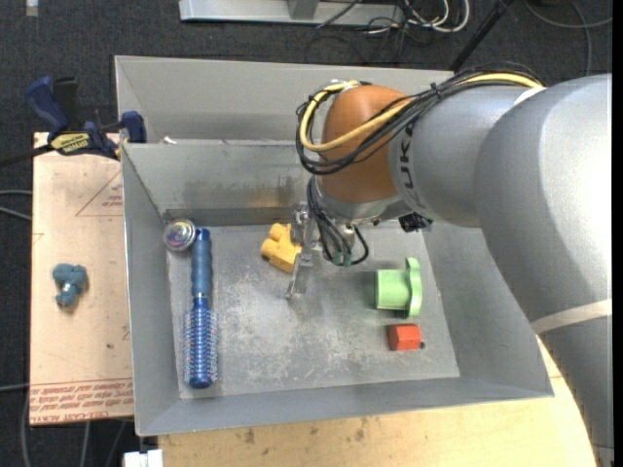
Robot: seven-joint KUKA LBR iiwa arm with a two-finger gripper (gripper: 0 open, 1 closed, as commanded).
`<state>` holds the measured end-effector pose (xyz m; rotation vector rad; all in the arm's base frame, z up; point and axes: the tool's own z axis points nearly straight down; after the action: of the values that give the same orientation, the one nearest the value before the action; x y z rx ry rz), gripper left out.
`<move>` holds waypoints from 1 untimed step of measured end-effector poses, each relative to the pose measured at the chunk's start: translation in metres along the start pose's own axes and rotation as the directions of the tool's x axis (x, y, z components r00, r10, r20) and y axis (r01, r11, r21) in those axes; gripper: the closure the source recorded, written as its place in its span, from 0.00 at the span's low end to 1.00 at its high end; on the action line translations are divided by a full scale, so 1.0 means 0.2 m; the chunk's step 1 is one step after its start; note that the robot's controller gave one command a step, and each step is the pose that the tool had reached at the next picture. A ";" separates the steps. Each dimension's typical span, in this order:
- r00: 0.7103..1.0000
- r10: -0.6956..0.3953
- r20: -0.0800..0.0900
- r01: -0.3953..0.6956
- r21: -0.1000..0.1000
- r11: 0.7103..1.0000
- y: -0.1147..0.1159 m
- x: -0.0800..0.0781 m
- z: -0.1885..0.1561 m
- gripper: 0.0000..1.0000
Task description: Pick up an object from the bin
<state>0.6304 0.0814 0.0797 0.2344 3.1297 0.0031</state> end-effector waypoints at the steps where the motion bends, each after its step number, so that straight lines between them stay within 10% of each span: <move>1: 1.000 0.027 0.001 -0.027 0.001 1.000 0.13 -0.11 0.03 0.00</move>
Offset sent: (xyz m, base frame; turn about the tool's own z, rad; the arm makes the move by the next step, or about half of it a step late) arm 0.0230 0.0206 -0.0097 0.0305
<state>0.6558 0.1031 0.0733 0.2764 3.1258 0.0014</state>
